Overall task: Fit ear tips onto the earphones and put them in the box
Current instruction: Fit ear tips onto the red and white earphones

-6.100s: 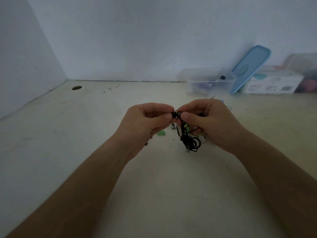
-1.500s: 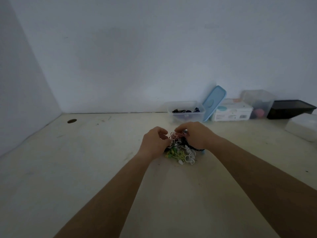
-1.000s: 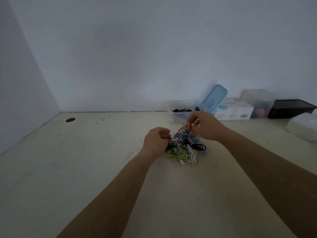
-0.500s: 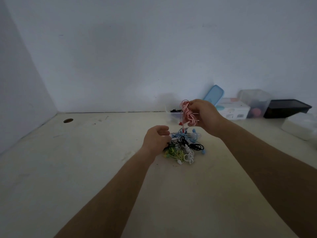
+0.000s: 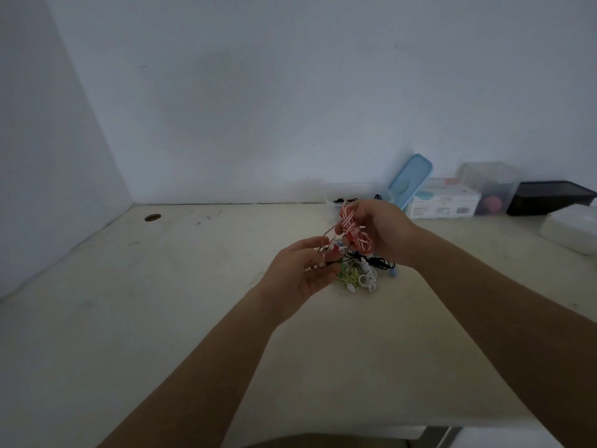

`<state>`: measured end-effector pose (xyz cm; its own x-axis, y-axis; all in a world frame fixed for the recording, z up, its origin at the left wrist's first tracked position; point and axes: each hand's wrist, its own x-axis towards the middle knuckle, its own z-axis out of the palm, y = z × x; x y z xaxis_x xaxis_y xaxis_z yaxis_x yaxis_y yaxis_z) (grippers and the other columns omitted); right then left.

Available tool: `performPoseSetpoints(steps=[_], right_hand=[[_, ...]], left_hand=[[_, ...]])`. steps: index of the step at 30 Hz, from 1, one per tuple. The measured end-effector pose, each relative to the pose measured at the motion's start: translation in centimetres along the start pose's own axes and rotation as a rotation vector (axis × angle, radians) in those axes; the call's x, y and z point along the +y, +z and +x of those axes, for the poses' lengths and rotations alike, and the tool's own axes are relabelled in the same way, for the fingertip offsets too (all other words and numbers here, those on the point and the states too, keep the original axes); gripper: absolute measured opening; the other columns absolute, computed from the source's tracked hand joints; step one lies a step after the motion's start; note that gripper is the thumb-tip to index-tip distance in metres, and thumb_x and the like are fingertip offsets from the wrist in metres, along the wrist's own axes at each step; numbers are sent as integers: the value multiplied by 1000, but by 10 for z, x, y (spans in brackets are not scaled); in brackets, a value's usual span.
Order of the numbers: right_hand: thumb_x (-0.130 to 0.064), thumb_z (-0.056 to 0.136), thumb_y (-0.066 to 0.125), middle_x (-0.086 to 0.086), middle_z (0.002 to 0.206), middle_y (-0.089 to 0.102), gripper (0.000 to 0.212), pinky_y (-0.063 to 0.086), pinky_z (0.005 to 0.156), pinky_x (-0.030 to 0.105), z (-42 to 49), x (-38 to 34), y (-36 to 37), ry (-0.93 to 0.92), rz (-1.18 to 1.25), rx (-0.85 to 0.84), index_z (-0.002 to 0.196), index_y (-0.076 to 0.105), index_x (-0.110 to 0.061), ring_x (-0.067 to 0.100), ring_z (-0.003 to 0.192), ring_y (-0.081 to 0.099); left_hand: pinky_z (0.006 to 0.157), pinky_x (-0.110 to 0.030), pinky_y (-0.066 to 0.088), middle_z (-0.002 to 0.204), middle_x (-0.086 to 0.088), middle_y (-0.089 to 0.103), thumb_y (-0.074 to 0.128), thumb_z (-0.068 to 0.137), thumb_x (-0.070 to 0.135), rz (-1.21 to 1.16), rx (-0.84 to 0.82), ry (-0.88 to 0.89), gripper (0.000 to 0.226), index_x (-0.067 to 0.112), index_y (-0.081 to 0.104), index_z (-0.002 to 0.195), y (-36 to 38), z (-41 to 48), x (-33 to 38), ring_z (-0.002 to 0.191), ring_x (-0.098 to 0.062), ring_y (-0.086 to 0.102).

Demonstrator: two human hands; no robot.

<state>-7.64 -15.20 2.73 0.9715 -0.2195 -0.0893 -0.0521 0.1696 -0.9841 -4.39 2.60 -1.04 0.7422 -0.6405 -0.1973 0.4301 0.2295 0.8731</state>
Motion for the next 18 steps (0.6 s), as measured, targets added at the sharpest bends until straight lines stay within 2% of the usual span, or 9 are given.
performPoseSetpoints(steps=[2,4,7,10,13,15,18], right_hand=[[0,86,36,16,77,60,19,50,64,36,-4,9,2,48,15,-6,92,54,-2,25,61,60],[0,87,36,14,77,56,16,53,58,31,-11,19,5,89,10,-24,89,51,-4,25,61,61],[1,89,33,15,71,64,19,53,51,29,-22,28,12,125,5,-68,88,52,-2,27,59,65],[6,88,31,18,75,67,24,55,56,32,-31,37,15,144,-64,-74,95,52,-2,32,63,69],[5,90,37,18,87,67,30,57,61,34,-41,45,14,184,-351,-30,105,59,-8,34,68,70],[-2,93,43,9,88,64,27,54,58,26,-46,48,13,162,-651,-19,107,63,-14,24,69,67],[-16,95,51,-3,98,56,21,44,62,20,-49,52,11,31,-1061,-30,111,64,-21,10,79,55]], left_hand=[[74,-28,58,108,-16,70,54,93,-2,31,-20,6,32,4,61,124,-8,-8,-3,80,-22,67],[69,-25,56,106,-14,70,60,93,4,81,-16,13,31,4,61,124,-12,-15,-9,77,-20,66],[64,-21,55,96,-11,70,62,94,6,145,33,35,31,-2,60,123,-15,-21,-18,72,-17,64],[56,-20,53,81,-8,68,64,95,12,271,119,58,28,-3,62,118,-17,-27,-27,62,-15,61],[49,-20,48,76,-9,68,66,94,16,508,171,76,18,1,66,105,-22,-31,-32,52,-12,58],[47,-19,46,73,-8,70,68,92,17,681,178,86,14,4,66,98,-26,-32,-36,49,-11,57],[47,-21,48,71,-9,72,73,86,14,835,198,118,13,6,68,95,-27,-34,-38,49,-12,59]])
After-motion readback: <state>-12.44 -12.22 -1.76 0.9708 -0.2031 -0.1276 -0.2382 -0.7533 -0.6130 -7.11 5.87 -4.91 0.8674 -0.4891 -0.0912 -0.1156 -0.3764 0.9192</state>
